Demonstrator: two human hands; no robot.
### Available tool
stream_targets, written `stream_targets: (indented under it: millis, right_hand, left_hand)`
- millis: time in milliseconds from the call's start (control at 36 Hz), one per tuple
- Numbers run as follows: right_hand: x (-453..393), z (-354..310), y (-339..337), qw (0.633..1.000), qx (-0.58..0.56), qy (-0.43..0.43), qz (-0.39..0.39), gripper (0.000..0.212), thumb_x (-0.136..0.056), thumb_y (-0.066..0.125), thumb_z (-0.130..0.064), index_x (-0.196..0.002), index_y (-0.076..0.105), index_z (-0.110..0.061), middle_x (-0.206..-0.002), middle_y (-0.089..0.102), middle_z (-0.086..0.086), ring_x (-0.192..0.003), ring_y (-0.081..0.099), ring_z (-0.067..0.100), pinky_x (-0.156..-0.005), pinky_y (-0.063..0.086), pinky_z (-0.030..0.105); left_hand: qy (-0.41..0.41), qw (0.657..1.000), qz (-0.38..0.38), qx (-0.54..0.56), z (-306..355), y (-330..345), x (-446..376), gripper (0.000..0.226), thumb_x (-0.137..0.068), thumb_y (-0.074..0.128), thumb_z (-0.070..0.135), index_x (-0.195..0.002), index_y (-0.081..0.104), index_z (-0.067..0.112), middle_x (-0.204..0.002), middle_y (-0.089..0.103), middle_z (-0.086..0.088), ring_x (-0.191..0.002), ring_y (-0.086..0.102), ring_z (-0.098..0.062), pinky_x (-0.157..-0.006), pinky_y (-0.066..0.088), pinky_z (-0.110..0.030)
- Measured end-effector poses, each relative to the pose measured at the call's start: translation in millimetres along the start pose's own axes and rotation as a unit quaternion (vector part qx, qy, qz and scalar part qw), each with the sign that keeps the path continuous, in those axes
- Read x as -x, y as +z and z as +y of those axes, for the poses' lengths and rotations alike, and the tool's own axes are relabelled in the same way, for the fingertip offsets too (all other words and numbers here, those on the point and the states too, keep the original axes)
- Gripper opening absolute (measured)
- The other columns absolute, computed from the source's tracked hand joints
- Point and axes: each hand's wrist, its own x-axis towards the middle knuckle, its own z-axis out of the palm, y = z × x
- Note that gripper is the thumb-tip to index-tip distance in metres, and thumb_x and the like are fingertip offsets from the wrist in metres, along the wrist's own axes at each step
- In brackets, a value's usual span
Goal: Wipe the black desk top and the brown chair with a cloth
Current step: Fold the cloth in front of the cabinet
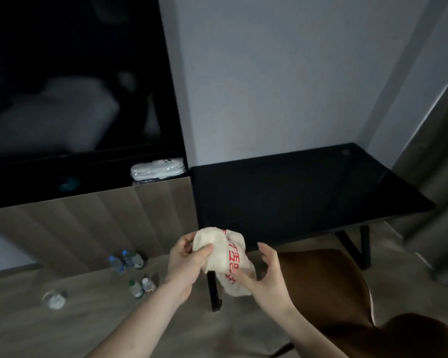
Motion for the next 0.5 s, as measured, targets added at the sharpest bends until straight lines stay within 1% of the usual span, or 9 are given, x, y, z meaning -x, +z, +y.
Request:
stream_targets:
  millis: [28, 83, 139, 194, 250, 306, 361, 417, 500]
  right_hand:
    - [-4.4, -4.3, 8.9, 0.999, -0.028, 0.044, 0.000, 0.097, -0.067, 0.083, -0.061, -0.146, 0.034, -0.033, -0.146, 0.041, -0.012, -0.136, 0.038, 0.009, -0.107, 0.038, 0.026]
    - [-14.1, -16.3, 26.6, 0.979, -0.095, 0.177, -0.014, 0.099, -0.069, 0.076, -0.067, -0.149, 0.033, -0.028, -0.150, 0.042, -0.001, -0.137, 0.041, 0.020, -0.107, 0.041, 0.037]
    - [-22.9, -29.9, 42.1, 0.940, -0.145, 0.305, -0.057, 0.097, -0.072, 0.073, -0.071, -0.150, 0.034, -0.030, -0.149, 0.044, 0.004, -0.136, 0.044, 0.031, -0.097, 0.048, 0.049]
    - [-37.2, -41.6, 55.8, 0.907, -0.194, 0.357, -0.112, 0.098, -0.067, 0.074, -0.075, -0.147, 0.041, -0.028, -0.142, 0.050, 0.007, -0.128, 0.051, 0.039, -0.082, 0.056, 0.050]
    - [-55.6, -51.9, 69.0, 0.887, -0.251, 0.362, -0.140, 0.090, -0.067, 0.076, -0.071, -0.139, 0.051, -0.021, -0.134, 0.058, 0.014, -0.118, 0.060, 0.040, -0.082, 0.060, 0.049]
    - [-74.7, -64.2, 81.1, 0.878, -0.291, 0.346, -0.157, 0.073, -0.076, 0.074, -0.064, -0.132, 0.061, -0.019, -0.127, 0.066, 0.016, -0.116, 0.064, 0.036, -0.094, 0.057, 0.048]
    - [-95.5, -75.5, 92.7, 0.880, -0.305, 0.317, -0.179, 0.058, -0.082, 0.071, -0.057, -0.128, 0.066, -0.021, -0.122, 0.072, 0.011, -0.117, 0.066, 0.030, -0.104, 0.051, 0.046]
    - [-117.6, -83.4, 104.4, 0.888, -0.290, 0.302, -0.191, 0.053, -0.083, 0.074, -0.049, -0.127, 0.068, -0.019, -0.119, 0.074, 0.008, -0.115, 0.068, 0.026, -0.103, 0.052, 0.043]
    - [-150.0, -88.5, 124.4, 0.897, -0.284, 0.290, -0.174, 0.053, -0.080, 0.082, -0.029, -0.127, 0.066, -0.011, -0.114, 0.075, 0.010, -0.108, 0.072, 0.025, -0.093, 0.057, 0.042]
  left_hand:
    - [0.006, 1.000, -0.001, 0.007, 6.9, -10.8, -6.0, 0.037, -0.085, 0.079, 0.005, -0.115, 0.065, 0.022, -0.111, 0.072, 0.001, -0.103, 0.070, -0.019, -0.080, 0.061, -0.040]
    - [0.018, 1.000, 0.003, 0.025, 19.3, -28.8, -18.5, 0.037, -0.085, 0.079, 0.004, -0.115, 0.065, 0.021, -0.111, 0.072, 0.000, -0.103, 0.071, -0.020, -0.081, 0.061, -0.040]
    - [0.025, 0.999, 0.007, 0.042, 30.1, -41.5, -30.6, 0.035, -0.086, 0.077, 0.002, -0.113, 0.065, 0.020, -0.110, 0.073, -0.002, -0.102, 0.071, -0.020, -0.078, 0.061, -0.038]
    - [0.027, 0.998, 0.005, 0.060, 38.2, -51.7, -45.0, 0.034, -0.086, 0.077, 0.002, -0.113, 0.065, 0.019, -0.109, 0.074, -0.002, -0.099, 0.073, -0.020, -0.072, 0.061, -0.036]
    - [0.020, 0.997, 0.002, 0.076, 44.2, -61.0, -59.6, 0.035, -0.086, 0.077, 0.002, -0.115, 0.065, 0.017, -0.108, 0.075, -0.003, -0.095, 0.075, -0.019, -0.070, 0.061, -0.035]
    - [0.013, 0.996, 0.001, 0.083, 48.6, -72.5, -76.8, 0.035, -0.086, 0.076, 0.003, -0.117, 0.065, 0.014, -0.110, 0.075, -0.005, -0.097, 0.075, -0.021, -0.075, 0.062, -0.039]
    - [0.009, 0.997, -0.001, 0.076, 52.0, -86.0, -94.9, 0.037, -0.085, 0.077, 0.004, -0.119, 0.065, 0.012, -0.111, 0.075, -0.007, -0.099, 0.074, -0.024, -0.078, 0.062, -0.041]
    - [0.007, 0.998, -0.004, 0.068, 56.3, -100.1, -112.4, 0.042, -0.080, 0.083, 0.008, -0.118, 0.066, 0.011, -0.111, 0.075, -0.010, -0.098, 0.075, -0.025, -0.074, 0.062, -0.040]
    - [0.002, 0.999, 0.004, 0.047, 63.3, -117.7, -137.7, 0.045, -0.074, 0.086, 0.014, -0.115, 0.068, 0.012, -0.108, 0.076, -0.011, -0.088, 0.076, -0.023, -0.061, 0.057, -0.031]
